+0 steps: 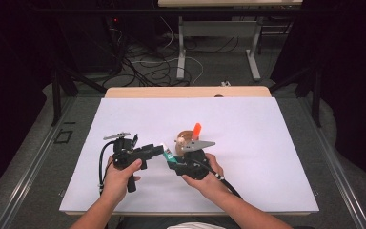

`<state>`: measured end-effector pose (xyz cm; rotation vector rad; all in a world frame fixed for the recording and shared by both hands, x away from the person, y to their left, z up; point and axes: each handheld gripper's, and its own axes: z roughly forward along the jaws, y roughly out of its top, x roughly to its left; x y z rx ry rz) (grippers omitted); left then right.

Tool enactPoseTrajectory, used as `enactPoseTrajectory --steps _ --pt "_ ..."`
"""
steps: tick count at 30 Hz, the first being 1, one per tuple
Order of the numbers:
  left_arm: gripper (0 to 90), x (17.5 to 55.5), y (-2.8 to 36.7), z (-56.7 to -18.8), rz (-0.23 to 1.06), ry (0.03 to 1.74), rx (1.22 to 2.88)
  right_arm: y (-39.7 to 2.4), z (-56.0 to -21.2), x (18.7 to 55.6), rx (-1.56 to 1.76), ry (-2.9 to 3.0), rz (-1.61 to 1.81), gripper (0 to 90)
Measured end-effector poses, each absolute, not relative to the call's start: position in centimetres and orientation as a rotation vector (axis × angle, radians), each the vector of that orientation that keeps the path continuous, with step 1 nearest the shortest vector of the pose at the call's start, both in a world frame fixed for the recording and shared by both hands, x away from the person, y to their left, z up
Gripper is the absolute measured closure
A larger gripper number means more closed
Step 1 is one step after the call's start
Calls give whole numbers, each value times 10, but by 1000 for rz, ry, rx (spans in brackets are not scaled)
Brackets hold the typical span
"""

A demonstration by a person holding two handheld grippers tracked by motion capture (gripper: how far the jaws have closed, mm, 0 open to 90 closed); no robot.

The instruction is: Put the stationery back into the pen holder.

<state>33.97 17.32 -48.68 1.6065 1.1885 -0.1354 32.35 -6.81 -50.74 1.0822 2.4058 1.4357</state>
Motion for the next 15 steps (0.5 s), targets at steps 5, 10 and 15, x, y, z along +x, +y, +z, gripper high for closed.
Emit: enactPoseTrajectory --steps 5,10,15 --pt "394 339 170 -488 -171 1203 1624 -64 -507 320 1070 2411 1453 660" --pt "435 338 167 -489 -218 1202 1605 -60 -506 316 1043 2422 1467 660" --pt "468 339 169 -492 -253 1214 1574 -59 -506 314 1031 2426 1474 659"
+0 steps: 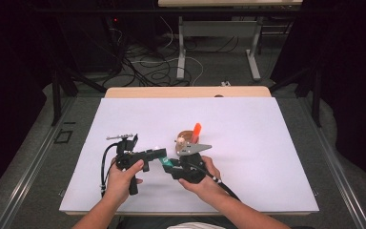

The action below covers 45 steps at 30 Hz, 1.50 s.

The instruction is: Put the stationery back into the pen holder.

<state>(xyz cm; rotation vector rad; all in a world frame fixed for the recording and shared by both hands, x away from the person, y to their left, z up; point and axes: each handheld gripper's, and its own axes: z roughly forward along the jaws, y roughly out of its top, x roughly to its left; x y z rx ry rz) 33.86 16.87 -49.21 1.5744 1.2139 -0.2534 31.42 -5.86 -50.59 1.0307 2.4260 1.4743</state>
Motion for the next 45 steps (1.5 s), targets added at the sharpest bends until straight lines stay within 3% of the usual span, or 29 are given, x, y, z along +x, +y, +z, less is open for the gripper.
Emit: enactPoseTrajectory --steps 13,36,45 --pt "600 339 173 -495 -259 1249 1563 -57 -507 313 1016 2436 1474 660" --pt "642 341 173 -497 -284 1242 1579 -55 -509 314 999 2485 1435 652" --pt "646 340 174 -495 -215 1260 1602 -53 -517 317 986 2528 1409 420"
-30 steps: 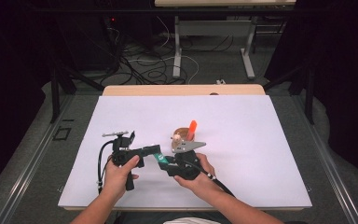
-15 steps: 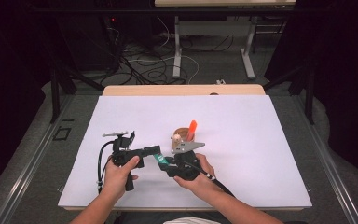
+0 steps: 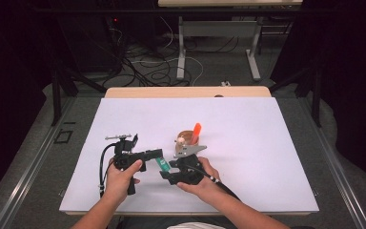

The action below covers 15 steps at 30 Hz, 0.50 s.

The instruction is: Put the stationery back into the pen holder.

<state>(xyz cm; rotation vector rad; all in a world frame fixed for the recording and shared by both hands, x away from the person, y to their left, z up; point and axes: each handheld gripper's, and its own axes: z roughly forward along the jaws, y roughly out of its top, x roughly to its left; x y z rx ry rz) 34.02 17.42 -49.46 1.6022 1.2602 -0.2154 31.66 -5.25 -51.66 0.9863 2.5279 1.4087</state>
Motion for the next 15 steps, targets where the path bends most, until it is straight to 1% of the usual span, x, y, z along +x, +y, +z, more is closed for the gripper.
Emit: enactPoseTrajectory --steps 4,9,14,15 --pt "646 341 176 -494 -189 1265 1611 -54 -519 317 987 2557 1352 354" --pt "646 342 177 -494 -165 1263 1615 -60 -519 321 1030 2558 1306 309" --pt "646 344 178 -495 -169 1273 1605 -70 -518 325 1064 2548 1269 277" --pt "646 344 179 -495 -171 1273 1612 -72 -518 326 1085 2540 1259 256"
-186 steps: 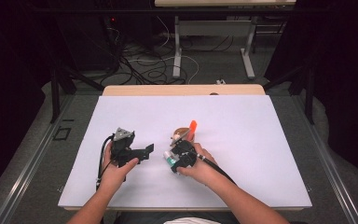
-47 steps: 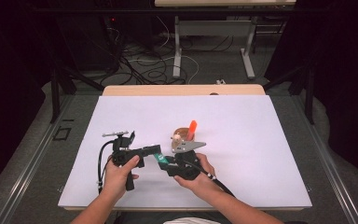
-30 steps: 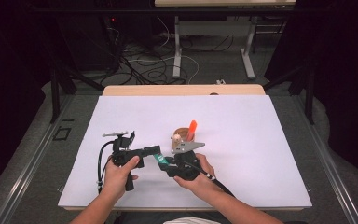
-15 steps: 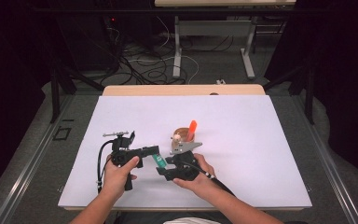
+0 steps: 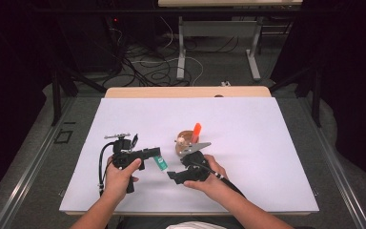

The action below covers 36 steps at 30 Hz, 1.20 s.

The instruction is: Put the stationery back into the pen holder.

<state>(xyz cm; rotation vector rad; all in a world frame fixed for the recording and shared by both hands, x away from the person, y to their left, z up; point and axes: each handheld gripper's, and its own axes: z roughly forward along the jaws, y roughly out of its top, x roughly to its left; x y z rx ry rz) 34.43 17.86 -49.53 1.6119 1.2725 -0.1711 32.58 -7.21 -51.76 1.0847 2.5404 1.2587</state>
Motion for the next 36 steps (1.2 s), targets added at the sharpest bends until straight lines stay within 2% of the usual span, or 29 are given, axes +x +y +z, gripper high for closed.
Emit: enactPoseTrajectory --steps 6,36 --pt "646 345 181 -494 -150 1274 1603 -89 -512 326 1151 2513 1144 209" --pt "646 343 171 -473 98 1206 1720 -186 -500 325 1444 2279 1134 196"
